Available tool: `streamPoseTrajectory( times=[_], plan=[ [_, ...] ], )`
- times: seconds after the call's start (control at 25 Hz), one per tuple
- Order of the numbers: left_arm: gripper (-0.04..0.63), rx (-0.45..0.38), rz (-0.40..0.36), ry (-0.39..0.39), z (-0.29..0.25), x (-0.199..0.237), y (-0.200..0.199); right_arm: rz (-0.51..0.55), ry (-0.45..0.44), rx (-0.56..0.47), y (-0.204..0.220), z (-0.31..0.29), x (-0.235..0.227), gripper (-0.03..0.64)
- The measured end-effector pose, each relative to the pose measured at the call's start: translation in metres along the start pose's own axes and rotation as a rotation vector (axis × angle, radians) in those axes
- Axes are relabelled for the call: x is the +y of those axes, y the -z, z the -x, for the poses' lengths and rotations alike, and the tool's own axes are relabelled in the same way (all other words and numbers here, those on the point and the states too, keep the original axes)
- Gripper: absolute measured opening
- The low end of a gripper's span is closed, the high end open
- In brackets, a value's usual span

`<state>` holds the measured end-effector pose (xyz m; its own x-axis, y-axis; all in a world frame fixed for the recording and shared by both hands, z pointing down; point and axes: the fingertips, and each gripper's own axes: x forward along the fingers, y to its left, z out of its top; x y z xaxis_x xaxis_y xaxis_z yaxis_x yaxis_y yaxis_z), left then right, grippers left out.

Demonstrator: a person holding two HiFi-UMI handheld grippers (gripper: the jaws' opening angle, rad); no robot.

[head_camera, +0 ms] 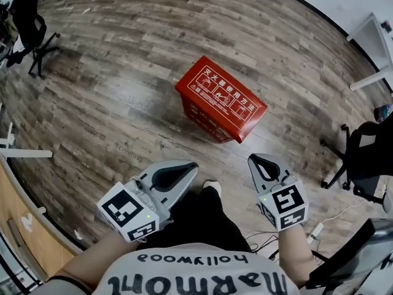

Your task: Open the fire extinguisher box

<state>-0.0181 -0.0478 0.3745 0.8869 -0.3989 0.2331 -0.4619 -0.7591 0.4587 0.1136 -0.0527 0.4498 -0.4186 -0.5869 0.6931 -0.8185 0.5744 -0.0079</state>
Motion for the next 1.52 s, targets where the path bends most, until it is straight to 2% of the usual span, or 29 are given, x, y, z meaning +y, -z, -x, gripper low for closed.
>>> streamPoseTrajectory(
  times=[0.16, 0.32, 0.44, 0.72, 0.92, 1.08, 1.16, 1.24, 1.36, 1.52],
  plan=[
    [0.006, -0.033, -0.042, 0.135, 0.003, 0.006, -0.009, -0.032, 0.040, 0.052, 0.010, -0.021, 0.010, 0.012],
    [0.006, -0.019, -0.088, 0.208, 0.007, 0.018, -0.012, -0.055, 0.075, 0.085, 0.008, -0.043, 0.019, 0.012],
    [0.006, 0.002, -0.118, 0.216, 0.009, 0.036, -0.009, -0.065, 0.113, 0.082, 0.002, -0.057, 0.019, 0.012],
    [0.006, 0.023, -0.059, 0.172, 0.006, 0.082, 0.004, -0.118, 0.148, 0.096, 0.010, -0.094, 0.010, 0.012],
    [0.006, 0.027, -0.044, 0.183, -0.013, 0.093, -0.002, -0.163, 0.136, 0.116, 0.023, -0.114, -0.004, 0.012],
    [0.006, 0.055, -0.039, 0.197, -0.029, 0.095, 0.011, -0.167, 0.195, 0.104, 0.042, -0.120, -0.026, 0.012],
    [0.006, 0.053, -0.036, 0.201, -0.037, 0.095, 0.020, -0.094, 0.251, 0.094, 0.052, -0.120, -0.037, 0.014],
    [0.006, 0.049, -0.036, 0.203, -0.046, 0.097, 0.033, 0.050, 0.295, 0.103, 0.064, -0.125, -0.043, 0.050],
    [0.006, 0.040, -0.042, 0.201, -0.058, 0.105, 0.054, 0.265, 0.317, 0.120, 0.079, -0.146, -0.044, 0.108],
    [0.006, 0.015, -0.056, 0.196, -0.070, 0.116, 0.079, 0.471, 0.351, 0.166, 0.106, -0.177, -0.047, 0.129]
  ],
)
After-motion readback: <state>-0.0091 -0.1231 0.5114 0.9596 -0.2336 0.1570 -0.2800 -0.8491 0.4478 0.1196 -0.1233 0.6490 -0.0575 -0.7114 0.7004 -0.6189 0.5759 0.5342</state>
